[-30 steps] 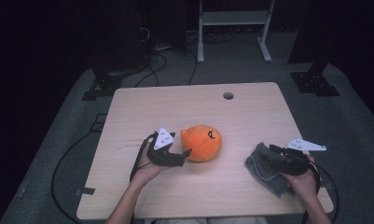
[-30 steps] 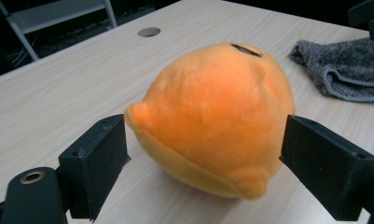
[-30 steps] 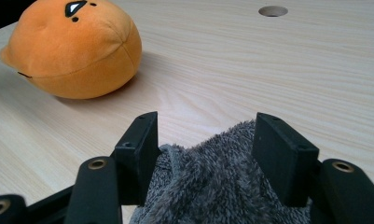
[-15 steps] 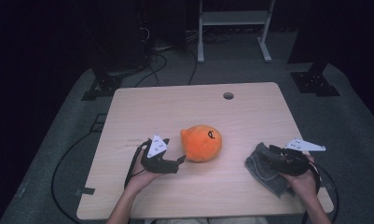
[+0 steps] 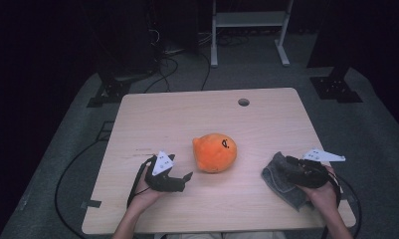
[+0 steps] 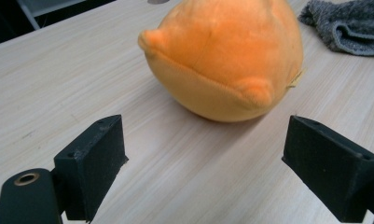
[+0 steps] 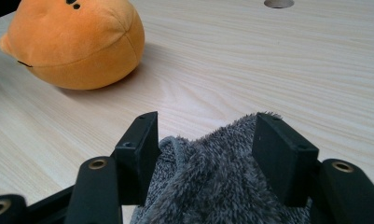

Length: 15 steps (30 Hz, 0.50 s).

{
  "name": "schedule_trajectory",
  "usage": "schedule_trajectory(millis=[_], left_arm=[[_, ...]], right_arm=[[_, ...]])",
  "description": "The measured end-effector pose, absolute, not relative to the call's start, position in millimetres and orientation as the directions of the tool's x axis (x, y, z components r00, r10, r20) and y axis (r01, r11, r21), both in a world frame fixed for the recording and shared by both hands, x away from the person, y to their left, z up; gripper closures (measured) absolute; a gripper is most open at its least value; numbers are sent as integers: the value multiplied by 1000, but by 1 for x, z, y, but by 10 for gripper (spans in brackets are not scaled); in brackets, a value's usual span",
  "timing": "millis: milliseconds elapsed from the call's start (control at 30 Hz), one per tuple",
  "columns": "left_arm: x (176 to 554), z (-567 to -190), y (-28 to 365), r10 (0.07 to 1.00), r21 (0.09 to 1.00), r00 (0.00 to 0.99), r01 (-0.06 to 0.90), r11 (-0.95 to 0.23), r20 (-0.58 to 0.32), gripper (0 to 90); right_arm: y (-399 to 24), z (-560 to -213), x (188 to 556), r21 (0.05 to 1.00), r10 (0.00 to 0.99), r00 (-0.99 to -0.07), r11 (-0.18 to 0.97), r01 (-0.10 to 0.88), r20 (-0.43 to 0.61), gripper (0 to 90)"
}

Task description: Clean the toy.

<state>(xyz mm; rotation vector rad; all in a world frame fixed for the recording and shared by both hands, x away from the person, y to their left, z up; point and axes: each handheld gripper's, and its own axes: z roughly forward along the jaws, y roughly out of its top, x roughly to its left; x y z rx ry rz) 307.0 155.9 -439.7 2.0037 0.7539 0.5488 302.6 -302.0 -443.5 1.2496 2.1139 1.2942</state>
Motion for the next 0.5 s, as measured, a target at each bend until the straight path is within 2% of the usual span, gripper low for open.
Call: schedule_trajectory(millis=[233, 500], left_arm=[[302, -445, 165, 706, 863, 703, 301, -407, 88, 111], [301, -453, 179, 726, 870, 687, 337, -360, 34, 104]], right_arm=[[-302, -444, 302, 846, 829, -543, 192, 497, 130, 397], [-301, -443, 302, 847, 829, -544, 192, 496, 130, 397]])
